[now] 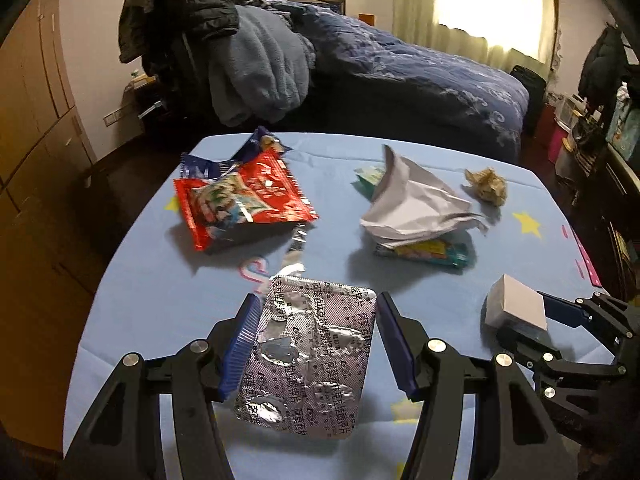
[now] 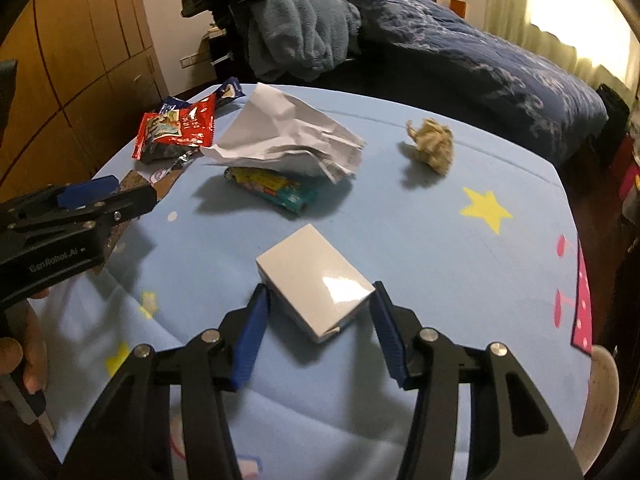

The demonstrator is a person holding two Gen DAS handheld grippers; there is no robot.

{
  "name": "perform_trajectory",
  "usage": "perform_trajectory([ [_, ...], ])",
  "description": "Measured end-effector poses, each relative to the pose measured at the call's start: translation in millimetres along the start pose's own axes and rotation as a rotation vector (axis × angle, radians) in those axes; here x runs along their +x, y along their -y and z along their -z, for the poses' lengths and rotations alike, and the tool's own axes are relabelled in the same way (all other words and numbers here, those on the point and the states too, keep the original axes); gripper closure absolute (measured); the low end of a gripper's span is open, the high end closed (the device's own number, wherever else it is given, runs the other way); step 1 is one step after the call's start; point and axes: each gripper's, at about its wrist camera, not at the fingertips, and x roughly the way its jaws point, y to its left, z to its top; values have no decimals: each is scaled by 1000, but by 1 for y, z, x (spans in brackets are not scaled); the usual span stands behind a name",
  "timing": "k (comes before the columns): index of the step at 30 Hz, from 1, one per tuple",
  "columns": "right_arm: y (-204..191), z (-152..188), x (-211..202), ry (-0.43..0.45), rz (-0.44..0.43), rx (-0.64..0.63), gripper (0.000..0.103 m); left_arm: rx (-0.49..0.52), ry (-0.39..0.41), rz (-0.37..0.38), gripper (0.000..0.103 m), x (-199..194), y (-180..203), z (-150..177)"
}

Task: Collect trash
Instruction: 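Grasp the foil blister pack with the left gripper while the right gripper grasps the white box, then carry the blister pack and white box over the bin and release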

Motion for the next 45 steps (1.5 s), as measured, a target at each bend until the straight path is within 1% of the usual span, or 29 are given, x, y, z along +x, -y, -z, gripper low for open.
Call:
perform_trajectory([
  [14, 21, 27, -33, 20, -4, 70, 51, 58, 13, 34, 43, -16, 44, 6],
  [26, 52, 55, -58, 40, -1, 157, 51, 119, 25, 63, 43, -30, 83, 10],
  [34, 89, 81, -83, 61, 41, 249, 51, 203, 40, 125, 43, -38, 134, 12],
  [45, 149, 124, -115, 70, 135, 392, 51, 337, 40, 252, 43, -42, 222, 19],
])
